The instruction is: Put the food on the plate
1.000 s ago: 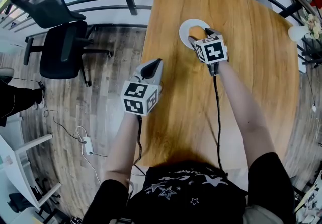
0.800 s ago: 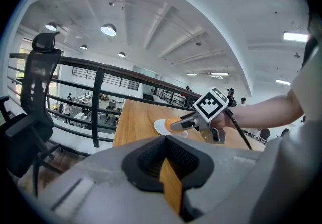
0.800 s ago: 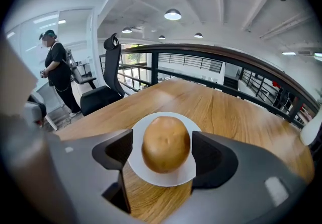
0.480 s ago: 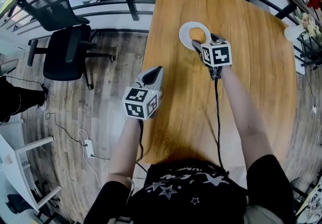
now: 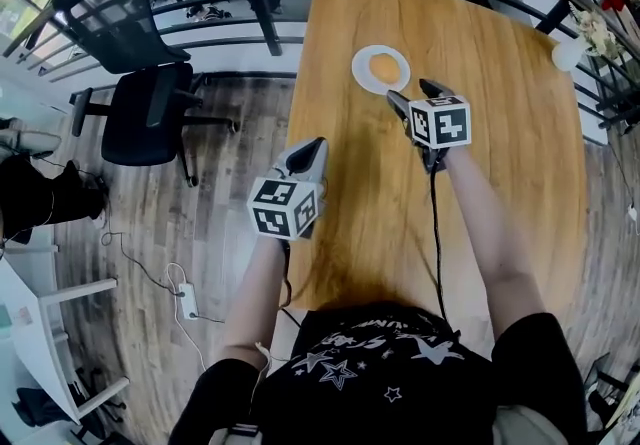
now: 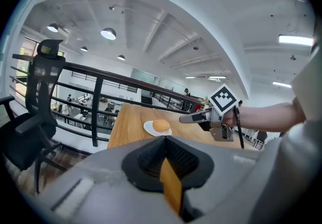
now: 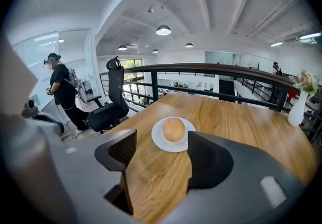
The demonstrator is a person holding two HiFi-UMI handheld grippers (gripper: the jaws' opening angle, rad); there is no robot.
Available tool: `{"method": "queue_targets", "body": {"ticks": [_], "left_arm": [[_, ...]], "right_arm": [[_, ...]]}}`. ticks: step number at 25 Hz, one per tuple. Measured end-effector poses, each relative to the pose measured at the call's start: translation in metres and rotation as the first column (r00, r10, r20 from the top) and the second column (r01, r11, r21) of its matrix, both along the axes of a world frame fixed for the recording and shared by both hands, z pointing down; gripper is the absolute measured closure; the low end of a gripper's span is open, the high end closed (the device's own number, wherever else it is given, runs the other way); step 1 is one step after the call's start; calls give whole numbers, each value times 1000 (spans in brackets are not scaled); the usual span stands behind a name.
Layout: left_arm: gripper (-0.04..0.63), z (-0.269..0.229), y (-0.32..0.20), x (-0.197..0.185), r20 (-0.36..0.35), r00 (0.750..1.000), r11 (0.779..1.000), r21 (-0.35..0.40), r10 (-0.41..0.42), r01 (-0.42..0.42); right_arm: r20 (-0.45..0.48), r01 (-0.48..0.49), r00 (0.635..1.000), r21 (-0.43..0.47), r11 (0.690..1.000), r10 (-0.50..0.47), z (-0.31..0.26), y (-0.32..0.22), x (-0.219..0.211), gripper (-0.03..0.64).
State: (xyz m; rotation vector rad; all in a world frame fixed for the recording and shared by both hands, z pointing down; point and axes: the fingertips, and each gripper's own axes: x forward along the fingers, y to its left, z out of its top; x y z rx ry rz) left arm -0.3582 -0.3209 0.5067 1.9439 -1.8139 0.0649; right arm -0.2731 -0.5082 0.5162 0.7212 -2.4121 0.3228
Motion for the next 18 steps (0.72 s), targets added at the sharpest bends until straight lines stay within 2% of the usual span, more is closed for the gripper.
{"method": "queue_targets", "body": {"ticks": [10, 18], "left_arm": [[594, -29, 36, 42, 10, 1000, 999, 37, 0, -1], [594, -38, 71, 77, 17, 1000, 999, 45, -2, 2]], "right_arm": [[111, 44, 993, -5, 999, -43, -47, 56, 34, 371], [137, 123, 984, -42, 992, -116, -42, 120, 66, 414]]}}
